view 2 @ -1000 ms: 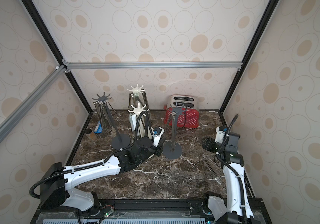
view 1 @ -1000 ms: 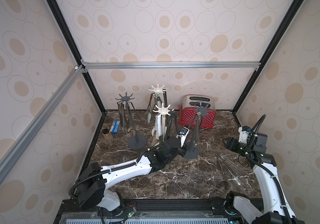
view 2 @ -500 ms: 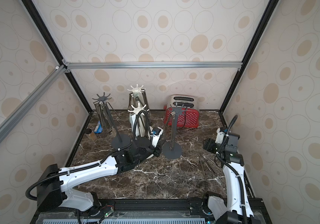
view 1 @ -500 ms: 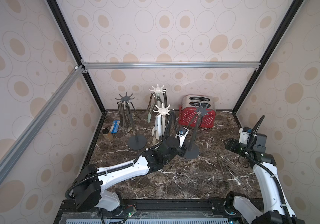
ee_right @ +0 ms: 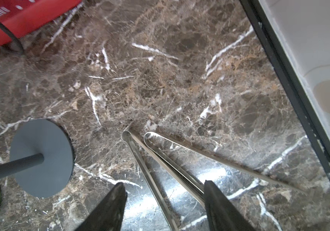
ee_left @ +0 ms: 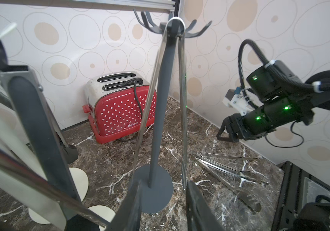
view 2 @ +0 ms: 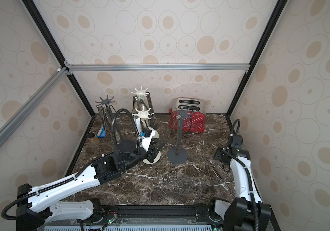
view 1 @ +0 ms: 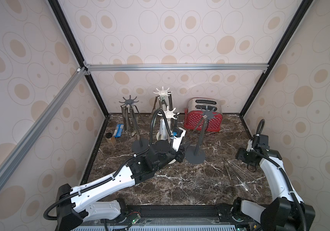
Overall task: Hang food tongs on kitchen utensil racks
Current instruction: Hang the food tongs on the rack, then move the food tongs to the center of the board.
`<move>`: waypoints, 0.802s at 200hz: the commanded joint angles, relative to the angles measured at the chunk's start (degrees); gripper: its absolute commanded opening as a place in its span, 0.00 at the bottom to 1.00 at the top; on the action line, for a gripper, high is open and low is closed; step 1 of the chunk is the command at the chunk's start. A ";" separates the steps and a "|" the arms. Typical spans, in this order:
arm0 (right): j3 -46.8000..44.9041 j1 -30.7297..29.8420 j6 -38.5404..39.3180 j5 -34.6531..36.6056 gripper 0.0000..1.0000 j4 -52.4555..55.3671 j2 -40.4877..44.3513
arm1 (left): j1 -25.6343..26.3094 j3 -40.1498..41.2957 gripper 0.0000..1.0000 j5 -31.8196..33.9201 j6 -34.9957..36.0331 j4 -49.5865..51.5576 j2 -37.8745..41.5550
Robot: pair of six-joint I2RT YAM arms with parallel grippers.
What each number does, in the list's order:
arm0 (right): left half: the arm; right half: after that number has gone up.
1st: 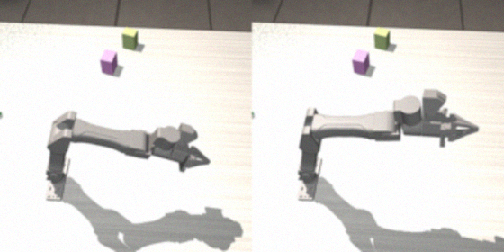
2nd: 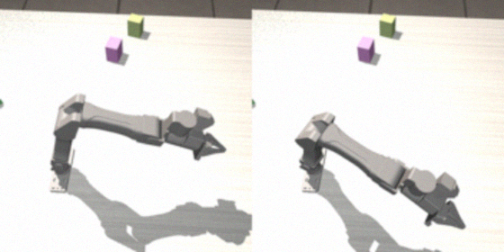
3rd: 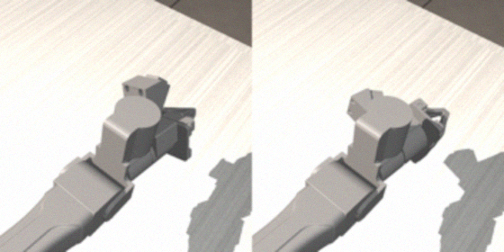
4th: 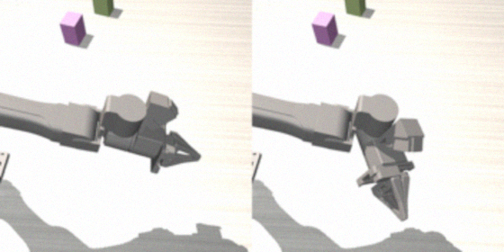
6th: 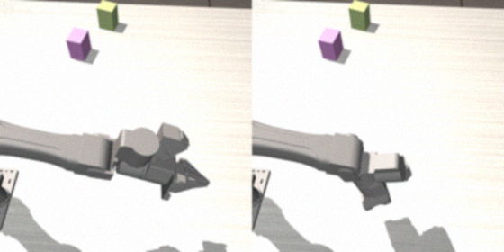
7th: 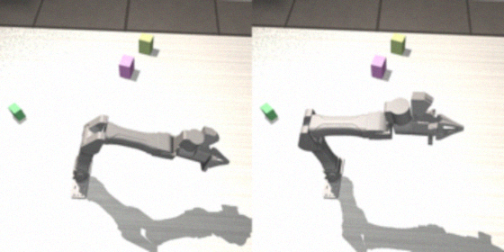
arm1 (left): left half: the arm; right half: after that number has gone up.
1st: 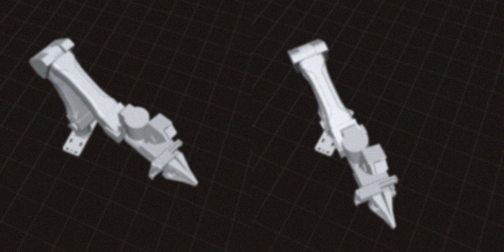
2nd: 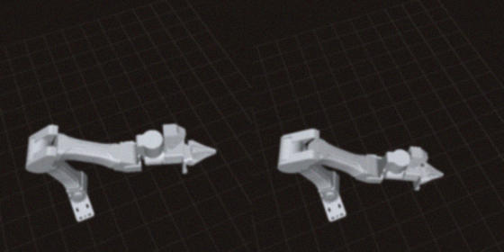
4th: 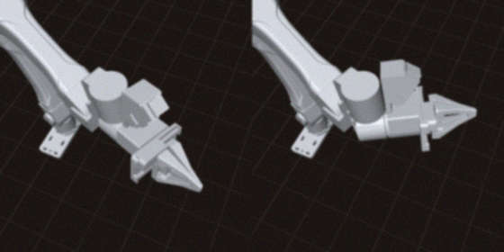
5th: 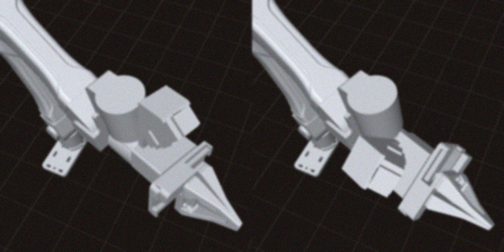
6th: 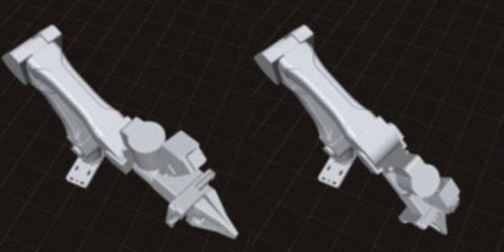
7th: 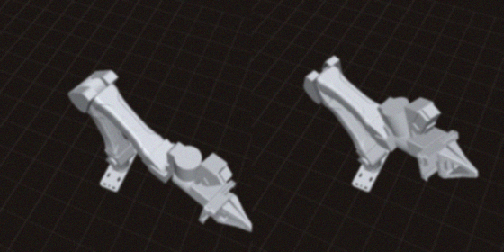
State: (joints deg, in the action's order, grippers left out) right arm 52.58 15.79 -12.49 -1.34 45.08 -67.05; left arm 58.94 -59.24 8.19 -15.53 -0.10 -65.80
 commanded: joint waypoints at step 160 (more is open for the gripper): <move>8.81 -4.01 1.47 6.92 0.51 9.96 -28.61 | 0.09 6.33 0.39 0.23 -2.88 5.16 4.64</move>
State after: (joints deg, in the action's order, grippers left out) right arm 60.49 11.94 -10.63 3.31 54.85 -94.67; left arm 58.98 -52.95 7.35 -17.87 4.75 -60.82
